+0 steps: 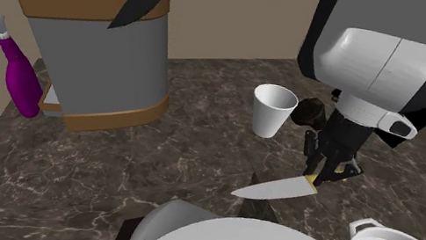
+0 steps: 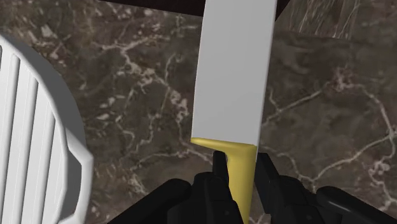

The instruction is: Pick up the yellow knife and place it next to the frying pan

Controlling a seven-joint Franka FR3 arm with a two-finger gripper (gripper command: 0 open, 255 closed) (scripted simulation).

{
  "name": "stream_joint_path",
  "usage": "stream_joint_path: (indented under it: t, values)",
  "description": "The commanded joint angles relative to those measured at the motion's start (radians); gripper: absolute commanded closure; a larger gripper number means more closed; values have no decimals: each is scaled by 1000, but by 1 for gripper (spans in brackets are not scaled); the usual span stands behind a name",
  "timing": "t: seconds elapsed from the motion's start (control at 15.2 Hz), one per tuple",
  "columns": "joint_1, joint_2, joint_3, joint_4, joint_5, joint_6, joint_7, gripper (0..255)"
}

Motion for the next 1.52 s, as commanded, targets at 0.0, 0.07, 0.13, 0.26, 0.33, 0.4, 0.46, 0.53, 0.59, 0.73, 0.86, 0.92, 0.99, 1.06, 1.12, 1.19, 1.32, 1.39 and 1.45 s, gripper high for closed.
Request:
stream_joint_path:
  t: [0.0,0.07,0.13,0.26,0.33,0.4,0.46,0.53,0.59,0.73,0.86,0.92,0.99,1.06,1.12,1.19,1.32,1.39,1.45]
  values:
    - [0,20,-3,-16,0,37,-3,255]
    - [0,27,-4,-21,0,48,-4,255]
    - [0,26,-4,-21,0,48,-4,255]
    - [0,27,-4,-21,0,48,-4,255]
    - [0,27,-4,-21,0,48,-4,255]
    - [0,27,-4,-21,0,48,-4,255]
    - [0,27,-4,-21,0,48,-4,255]
    - [0,27,-4,-21,0,48,-4,255]
    - [0,27,-4,-21,0,48,-4,255]
    - [0,27,-4,-21,0,48,-4,0]
    - [0,27,-4,-21,0,48,-4,0]
    - [0,27,-4,-21,0,48,-4,0]
    - [0,27,-4,-21,0,48,-4,0]
    - [0,12,-2,4,0,9,-3,0]
    - [-1,0,-1,30,0,-29,-2,0]
    - [0,-10,0,57,0,-67,-2,0]
    - [0,-17,1,79,1,-96,-2,0]
    - [-1,-17,1,79,1,-96,-2,0]
    - [-1,-17,1,79,1,-96,-2,0]
